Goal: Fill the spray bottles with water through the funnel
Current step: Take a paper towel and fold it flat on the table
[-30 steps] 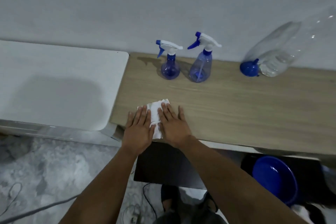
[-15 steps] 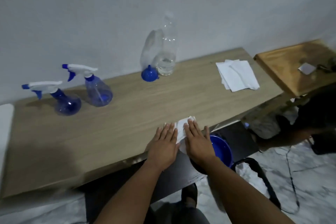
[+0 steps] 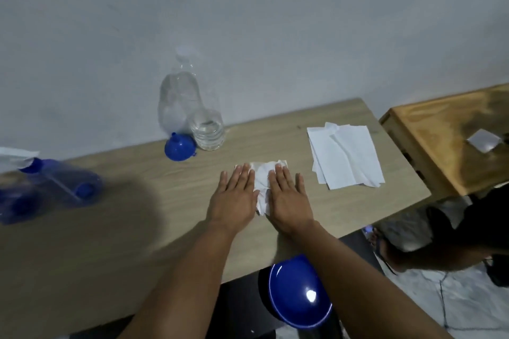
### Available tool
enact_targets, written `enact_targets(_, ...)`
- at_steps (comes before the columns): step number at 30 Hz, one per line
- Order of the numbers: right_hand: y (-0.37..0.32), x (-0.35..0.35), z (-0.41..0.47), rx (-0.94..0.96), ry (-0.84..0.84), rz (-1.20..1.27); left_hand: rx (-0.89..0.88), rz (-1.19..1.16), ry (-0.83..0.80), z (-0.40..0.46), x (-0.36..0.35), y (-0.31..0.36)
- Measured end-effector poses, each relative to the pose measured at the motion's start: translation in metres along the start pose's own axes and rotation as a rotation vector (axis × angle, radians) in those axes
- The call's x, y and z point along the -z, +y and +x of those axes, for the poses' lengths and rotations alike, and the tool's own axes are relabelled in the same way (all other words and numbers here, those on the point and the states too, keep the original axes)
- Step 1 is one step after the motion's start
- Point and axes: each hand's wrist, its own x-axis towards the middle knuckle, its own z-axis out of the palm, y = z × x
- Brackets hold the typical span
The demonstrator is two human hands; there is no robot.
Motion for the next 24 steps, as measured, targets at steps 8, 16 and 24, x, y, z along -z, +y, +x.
enact_targets(8,-0.002,0.039,0.092,0.052,-0.088,-0.041,0.087,-0.096,0.018,0.043,0.015,-0.010)
enact_targets(16,-0.001,0.050,0.082,0.119,0.044,0.041,0.052,-0.092,0.051,0.029,0.021,-0.019)
enact_targets(24,-0.005,0.014,0.050,0.145,-0.071,-0.099,0.054,-0.015,-0.043,0.016,0.009,-0.019)
